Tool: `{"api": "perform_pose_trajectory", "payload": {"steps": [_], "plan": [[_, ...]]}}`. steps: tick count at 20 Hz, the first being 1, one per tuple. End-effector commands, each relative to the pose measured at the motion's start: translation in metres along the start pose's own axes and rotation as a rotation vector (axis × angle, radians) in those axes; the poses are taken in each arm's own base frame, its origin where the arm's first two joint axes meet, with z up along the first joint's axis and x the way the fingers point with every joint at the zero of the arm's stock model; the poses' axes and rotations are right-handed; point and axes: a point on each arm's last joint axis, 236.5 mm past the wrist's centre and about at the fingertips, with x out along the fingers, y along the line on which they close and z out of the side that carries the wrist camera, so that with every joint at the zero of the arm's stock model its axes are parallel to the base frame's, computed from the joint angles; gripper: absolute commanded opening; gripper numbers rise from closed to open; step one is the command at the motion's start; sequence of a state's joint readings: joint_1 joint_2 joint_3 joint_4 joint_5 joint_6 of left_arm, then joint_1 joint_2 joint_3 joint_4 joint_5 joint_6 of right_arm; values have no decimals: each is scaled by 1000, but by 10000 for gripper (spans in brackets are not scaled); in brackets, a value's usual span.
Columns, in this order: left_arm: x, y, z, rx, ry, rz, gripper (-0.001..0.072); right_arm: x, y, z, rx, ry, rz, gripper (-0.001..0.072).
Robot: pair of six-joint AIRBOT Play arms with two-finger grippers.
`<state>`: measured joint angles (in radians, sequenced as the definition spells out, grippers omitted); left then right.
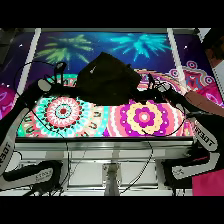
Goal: Fold the clothes and pants, and hang the long-sleeved shirts on hangers.
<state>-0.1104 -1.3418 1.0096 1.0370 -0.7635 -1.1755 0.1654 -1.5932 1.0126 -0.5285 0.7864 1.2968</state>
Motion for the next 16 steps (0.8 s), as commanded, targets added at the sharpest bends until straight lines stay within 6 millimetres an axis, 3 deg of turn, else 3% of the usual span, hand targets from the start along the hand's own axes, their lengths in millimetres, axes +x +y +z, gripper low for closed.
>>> {"api": "perform_pose_trajectory", "payload": {"steps": [1,3,6,8,10,13,16], "plan": [[-9,-2,4,17,-15,5,15,-17,32,-34,-106,132,78,14],[-35,-15,16,49,-68,-4,14,-50,69,-54,-178,176,148,14],[-93,-40,32,128,-174,-5,14,-114,127,-72,-261,121,230,14],[-126,-59,24,151,-183,-29,14,-149,156,-72,-277,22,267,14],[-142,-79,8,128,-147,-76,14,-171,173,-65,-263,-69,294,13],[-149,-89,16,144,-197,-82,15,-181,181,-32,-215,-213,304,13],[-132,-72,50,44,-299,-48,15,-173,163,30,-73,-393,277,13]]}}
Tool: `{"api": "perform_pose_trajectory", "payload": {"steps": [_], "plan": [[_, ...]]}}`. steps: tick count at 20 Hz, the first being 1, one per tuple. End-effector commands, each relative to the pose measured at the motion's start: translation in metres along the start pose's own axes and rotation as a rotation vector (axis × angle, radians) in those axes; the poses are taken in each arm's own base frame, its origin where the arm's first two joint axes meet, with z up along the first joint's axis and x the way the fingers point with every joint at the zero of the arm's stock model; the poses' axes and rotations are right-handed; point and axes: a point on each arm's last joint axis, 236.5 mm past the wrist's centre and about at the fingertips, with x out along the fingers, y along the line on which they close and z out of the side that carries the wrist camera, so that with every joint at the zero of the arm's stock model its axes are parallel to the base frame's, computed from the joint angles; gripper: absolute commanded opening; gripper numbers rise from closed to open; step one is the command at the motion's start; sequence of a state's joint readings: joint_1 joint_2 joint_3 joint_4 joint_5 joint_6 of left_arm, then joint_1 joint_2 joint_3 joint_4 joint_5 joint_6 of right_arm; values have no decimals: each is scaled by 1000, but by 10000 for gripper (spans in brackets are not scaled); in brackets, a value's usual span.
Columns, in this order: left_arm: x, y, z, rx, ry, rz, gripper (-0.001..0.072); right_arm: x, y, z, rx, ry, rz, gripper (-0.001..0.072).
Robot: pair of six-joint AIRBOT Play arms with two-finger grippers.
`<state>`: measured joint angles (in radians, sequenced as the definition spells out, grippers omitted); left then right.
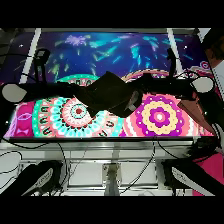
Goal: Fold the clothes and pants, and hang the long-sleeved shirts on hangers.
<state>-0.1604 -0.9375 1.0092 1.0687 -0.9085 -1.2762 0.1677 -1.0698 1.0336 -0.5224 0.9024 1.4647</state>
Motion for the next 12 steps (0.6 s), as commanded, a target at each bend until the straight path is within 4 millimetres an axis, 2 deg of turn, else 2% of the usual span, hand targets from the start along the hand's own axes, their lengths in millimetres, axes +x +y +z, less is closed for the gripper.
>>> {"api": "perform_pose_trajectory", "payload": {"steps": [1,3,5,7,9,10,12], "plan": [[22,19,26,-76,-102,46,16,10,-32,62,143,-234,-54,14],[59,42,34,-159,-144,69,16,30,-74,83,278,-317,-107,14],[100,64,33,-309,-176,76,17,42,-114,108,390,-444,-152,15],[141,87,19,-468,-178,88,17,50,-150,126,505,-565,-177,15],[177,100,-8,-636,-132,83,17,65,-172,129,536,-584,-209,17],[191,102,-22,-717,-105,76,17,72,-180,129,538,-581,-222,49],[207,103,-38,-811,-69,63,17,82,-187,130,531,-566,-234,392]]}}
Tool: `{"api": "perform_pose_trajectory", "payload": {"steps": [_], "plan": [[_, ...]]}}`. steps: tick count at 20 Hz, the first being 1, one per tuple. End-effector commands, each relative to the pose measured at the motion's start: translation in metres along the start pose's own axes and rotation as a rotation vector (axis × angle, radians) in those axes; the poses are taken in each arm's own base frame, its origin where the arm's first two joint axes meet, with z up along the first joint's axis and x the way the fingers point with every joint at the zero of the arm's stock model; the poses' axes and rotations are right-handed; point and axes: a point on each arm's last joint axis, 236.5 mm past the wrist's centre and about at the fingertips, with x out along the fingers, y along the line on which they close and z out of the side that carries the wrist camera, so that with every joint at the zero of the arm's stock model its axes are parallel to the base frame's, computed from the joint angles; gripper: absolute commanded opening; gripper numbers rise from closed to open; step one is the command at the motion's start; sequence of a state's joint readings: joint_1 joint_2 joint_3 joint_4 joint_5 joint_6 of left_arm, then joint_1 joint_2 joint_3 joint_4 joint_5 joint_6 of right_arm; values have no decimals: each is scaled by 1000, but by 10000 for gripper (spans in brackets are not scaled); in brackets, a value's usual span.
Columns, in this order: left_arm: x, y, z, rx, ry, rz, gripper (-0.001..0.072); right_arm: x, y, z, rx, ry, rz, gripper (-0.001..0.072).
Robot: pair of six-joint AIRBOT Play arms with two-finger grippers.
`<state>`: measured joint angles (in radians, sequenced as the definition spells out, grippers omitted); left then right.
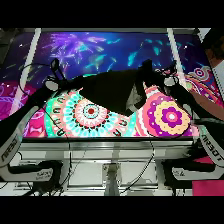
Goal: Fold the clothes and pants, and hang the long-sleeved shirts on hangers.
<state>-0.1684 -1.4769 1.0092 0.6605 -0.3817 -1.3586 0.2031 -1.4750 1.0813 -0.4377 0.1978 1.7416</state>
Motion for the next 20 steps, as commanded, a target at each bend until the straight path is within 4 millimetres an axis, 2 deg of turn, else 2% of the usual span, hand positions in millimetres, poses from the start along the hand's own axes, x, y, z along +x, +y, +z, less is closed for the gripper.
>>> {"api": "perform_pose_trajectory", "payload": {"steps": [1,3,5,6,7,11,13,15,17,20], "plan": [[33,24,-16,-221,23,15,17,21,-12,12,8,-48,-23,446],[32,22,-15,-218,18,12,16,18,-5,6,-123,17,-28,445],[28,18,-11,-173,10,4,16,9,-9,-10,-233,167,-70,416],[26,16,-9,-142,5,-2,16,2,-15,-17,-275,243,-97,299],[23,12,-6,-116,-3,-8,16,-5,-21,-23,-332,316,-117,273],[8,-3,7,-21,-39,-37,16,-21,-40,-25,-342,475,-149,340],[1,-11,13,-13,-58,-50,16,-24,-49,-39,-348,560,-162,349],[-5,-16,19,-8,-76,-59,16,-24,-61,-58,-356,640,-172,469],[-8,-19,22,-5,-84,-65,16,-17,-71,-67,-356,672,-176,478],[-8,-19,22,-5,-84,-65,16,-6,-72,-78,-361,694,-132,477]]}}
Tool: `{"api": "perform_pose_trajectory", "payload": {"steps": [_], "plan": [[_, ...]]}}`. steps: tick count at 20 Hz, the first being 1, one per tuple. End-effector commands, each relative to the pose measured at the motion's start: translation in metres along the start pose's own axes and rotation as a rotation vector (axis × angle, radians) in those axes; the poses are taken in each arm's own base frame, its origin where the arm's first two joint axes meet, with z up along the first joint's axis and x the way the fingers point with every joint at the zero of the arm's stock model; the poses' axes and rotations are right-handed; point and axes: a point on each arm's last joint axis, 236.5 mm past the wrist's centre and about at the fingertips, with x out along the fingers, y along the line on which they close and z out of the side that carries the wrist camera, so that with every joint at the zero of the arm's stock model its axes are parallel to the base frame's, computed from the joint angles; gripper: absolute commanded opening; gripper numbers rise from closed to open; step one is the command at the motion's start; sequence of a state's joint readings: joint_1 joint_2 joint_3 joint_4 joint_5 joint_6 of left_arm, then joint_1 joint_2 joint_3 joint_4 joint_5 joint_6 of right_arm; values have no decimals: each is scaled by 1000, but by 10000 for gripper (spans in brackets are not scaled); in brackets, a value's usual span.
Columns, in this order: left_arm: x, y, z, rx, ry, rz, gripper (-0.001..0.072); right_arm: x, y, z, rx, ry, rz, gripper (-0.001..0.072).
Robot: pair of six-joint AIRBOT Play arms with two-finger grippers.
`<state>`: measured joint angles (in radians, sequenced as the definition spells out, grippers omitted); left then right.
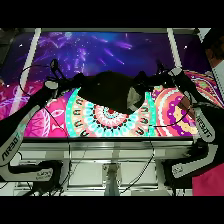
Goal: Fold the clothes and pants, and hang the long-sleeved shirts on hangers.
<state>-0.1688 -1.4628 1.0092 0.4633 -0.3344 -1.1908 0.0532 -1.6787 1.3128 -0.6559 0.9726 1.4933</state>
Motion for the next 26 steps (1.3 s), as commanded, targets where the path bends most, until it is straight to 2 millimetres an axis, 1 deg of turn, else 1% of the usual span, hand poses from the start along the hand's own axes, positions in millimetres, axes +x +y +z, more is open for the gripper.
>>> {"api": "perform_pose_trajectory", "payload": {"steps": [1,4,6,10,13,15,17,19,21,26], "plan": [[-2,-3,3,8,-9,-5,16,15,4,-8,-39,46,35,477],[-2,-3,3,8,-8,-5,16,19,10,5,-57,12,38,477],[-2,-3,3,8,-8,-5,16,21,14,9,-66,10,44,477],[-2,-3,3,8,-8,-5,16,32,23,2,-114,22,48,475],[-2,-3,3,8,-8,-5,16,46,26,-4,-120,49,52,475],[-2,-3,3,8,-8,-5,16,56,25,-6,-126,62,46,475],[-2,-3,3,8,-8,-5,16,59,17,-1,-140,42,14,475],[-2,-3,3,8,-8,-5,16,56,12,2,-151,41,-5,473],[-2,-3,3,9,-8,-4,16,48,10,11,-175,27,-24,473],[-2,-3,3,23,-8,-5,16,16,7,51,-131,-54,-84,473]]}}
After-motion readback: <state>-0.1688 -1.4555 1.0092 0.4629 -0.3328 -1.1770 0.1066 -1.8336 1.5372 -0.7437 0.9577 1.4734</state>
